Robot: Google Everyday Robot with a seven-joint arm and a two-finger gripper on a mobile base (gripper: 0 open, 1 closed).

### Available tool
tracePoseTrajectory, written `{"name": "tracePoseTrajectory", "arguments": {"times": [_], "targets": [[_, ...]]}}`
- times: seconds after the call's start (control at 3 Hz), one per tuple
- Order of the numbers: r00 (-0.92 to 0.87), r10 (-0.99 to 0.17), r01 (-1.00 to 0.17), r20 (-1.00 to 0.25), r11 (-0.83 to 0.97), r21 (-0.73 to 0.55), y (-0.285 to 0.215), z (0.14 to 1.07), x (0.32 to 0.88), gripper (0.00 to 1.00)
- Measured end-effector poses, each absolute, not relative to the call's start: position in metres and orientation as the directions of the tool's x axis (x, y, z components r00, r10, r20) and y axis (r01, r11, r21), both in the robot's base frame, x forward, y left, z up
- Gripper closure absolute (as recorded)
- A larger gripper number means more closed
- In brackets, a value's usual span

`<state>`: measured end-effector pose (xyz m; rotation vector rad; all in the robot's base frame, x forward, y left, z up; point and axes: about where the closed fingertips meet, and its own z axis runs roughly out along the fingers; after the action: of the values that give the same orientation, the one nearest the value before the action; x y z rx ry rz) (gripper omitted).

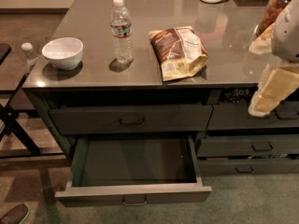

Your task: Close middle drawer

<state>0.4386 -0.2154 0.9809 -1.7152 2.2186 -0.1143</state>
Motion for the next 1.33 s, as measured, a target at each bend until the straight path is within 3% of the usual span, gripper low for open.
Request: {"name": "tracePoseTrajectory", "arguments": {"times": [1.0, 1.33], "targets": [[-0.218, -0.953, -0.926, -0.211, 0.271, -0.264, -0.2154, 0.9809, 0.4386, 0.87], [-0.218, -0.953, -0.926, -0.212, 0.271, -0.264, -0.2154, 0.9809, 0.4386, 1.0]]}}
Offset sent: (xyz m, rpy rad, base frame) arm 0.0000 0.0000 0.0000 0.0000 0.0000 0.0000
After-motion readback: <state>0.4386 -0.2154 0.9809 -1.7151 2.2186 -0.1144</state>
